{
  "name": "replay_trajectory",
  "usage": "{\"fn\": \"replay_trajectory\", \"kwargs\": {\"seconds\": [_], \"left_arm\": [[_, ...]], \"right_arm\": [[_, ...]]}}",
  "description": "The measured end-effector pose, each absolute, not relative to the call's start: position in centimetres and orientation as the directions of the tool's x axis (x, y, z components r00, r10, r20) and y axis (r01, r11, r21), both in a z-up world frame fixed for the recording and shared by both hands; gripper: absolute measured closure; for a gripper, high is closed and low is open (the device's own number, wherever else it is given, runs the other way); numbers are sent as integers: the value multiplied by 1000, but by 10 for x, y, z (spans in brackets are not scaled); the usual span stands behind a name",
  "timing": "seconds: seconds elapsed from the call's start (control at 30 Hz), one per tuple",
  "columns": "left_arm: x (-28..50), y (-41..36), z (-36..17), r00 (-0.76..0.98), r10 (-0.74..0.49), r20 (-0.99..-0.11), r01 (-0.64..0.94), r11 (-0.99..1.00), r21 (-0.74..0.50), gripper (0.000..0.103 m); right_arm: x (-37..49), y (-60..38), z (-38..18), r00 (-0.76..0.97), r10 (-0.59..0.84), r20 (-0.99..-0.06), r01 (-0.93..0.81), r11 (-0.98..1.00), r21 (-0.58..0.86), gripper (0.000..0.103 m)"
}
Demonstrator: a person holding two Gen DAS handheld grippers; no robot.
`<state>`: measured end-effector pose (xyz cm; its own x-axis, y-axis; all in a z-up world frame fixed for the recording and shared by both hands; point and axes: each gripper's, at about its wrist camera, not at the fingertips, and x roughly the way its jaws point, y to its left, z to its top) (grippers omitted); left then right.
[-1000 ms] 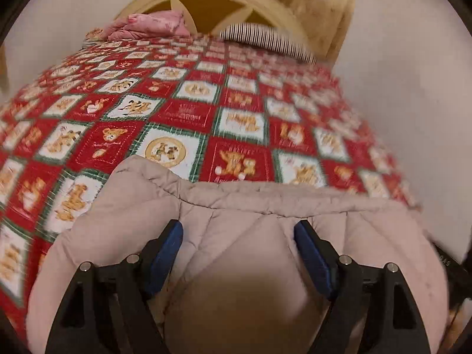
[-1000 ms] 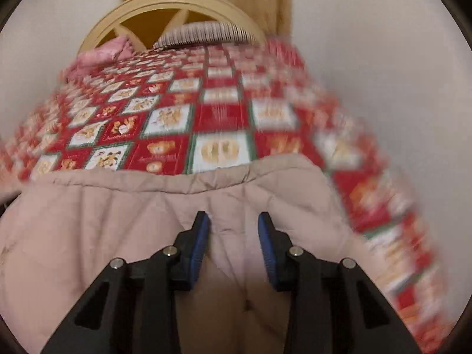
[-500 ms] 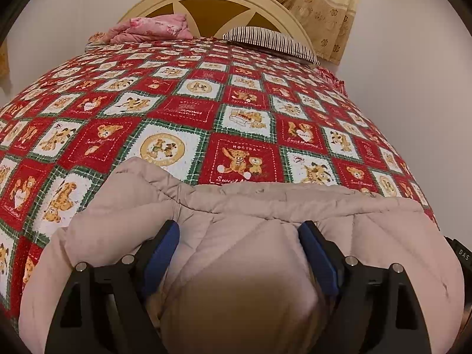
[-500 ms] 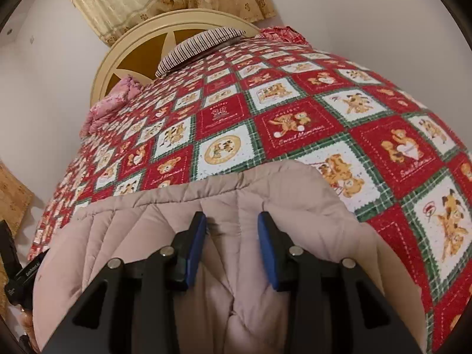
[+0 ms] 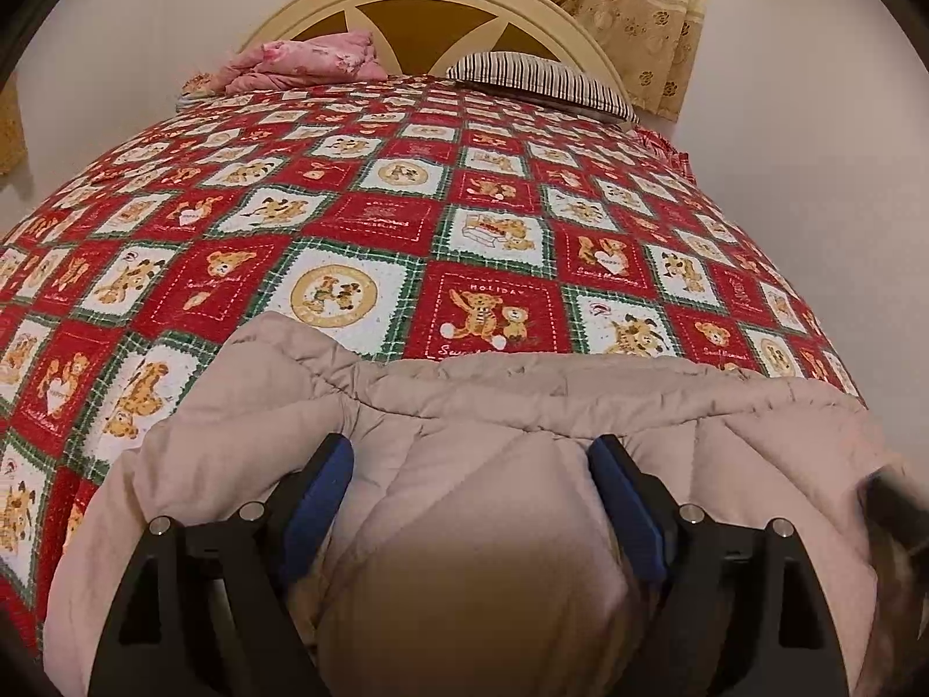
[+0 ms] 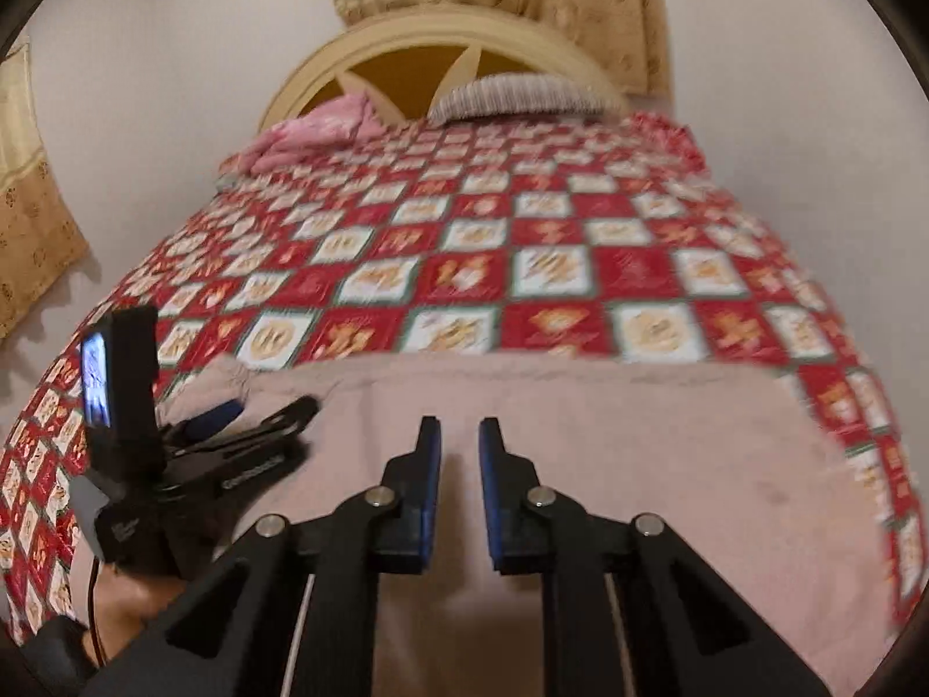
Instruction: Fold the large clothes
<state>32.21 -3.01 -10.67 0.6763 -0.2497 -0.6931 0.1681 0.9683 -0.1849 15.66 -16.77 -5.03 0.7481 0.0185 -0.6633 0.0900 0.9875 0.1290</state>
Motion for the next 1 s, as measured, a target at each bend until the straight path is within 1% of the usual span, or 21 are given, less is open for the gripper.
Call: {"fn": "replay_trajectory", "kwargs": {"seconds": [0.07,0.1,0.13,0.33,0.43,0.5,0.53,0.6,0.67,0.77,0.83,0.9,1.0], "left_arm": [[322,-28,-106,676,-254,-692,162,967,-196,18],[322,-27,-106,676,-258,-690,160,966,-205,18],[322,-26,-106,676,-260,-689,160,965,-207,18],[321,-24,-103,655,-283,-701,172,959,-227,18],[305,-5,-89,617,-371,-694,205,927,-313,18],[278,22,-70,632,-431,-644,227,898,-377,18],[263,36,-62,649,-434,-624,228,894,-386,18],[224,73,-49,701,-402,-589,197,903,-382,18],[183,111,-46,745,-366,-558,154,908,-389,18],[136,152,-60,772,-317,-551,65,902,-427,18],[104,174,-76,784,-317,-534,9,866,-500,18],[75,184,-93,786,-342,-515,-31,811,-584,18],[59,164,-110,723,-404,-560,-25,795,-606,17]], "right_arm": [[168,-158,-78,716,7,-698,101,988,113,90],[170,-156,-92,715,-18,-699,100,992,78,92],[170,-157,-100,723,-18,-690,97,992,76,93],[175,-172,-118,705,65,-706,87,980,177,95],[174,-169,-118,703,53,-710,93,982,166,96],[173,-166,-118,702,44,-711,95,983,155,96],[173,-166,-118,702,44,-711,96,983,156,96],[174,-167,-118,703,50,-710,95,982,164,96],[174,-168,-118,704,54,-708,95,981,169,96],[173,-169,-118,706,56,-706,95,980,173,96],[174,-169,-117,707,57,-705,96,980,175,96],[173,-169,-117,708,55,-704,96,980,173,96],[173,-168,-117,708,47,-705,99,981,164,96]]}}
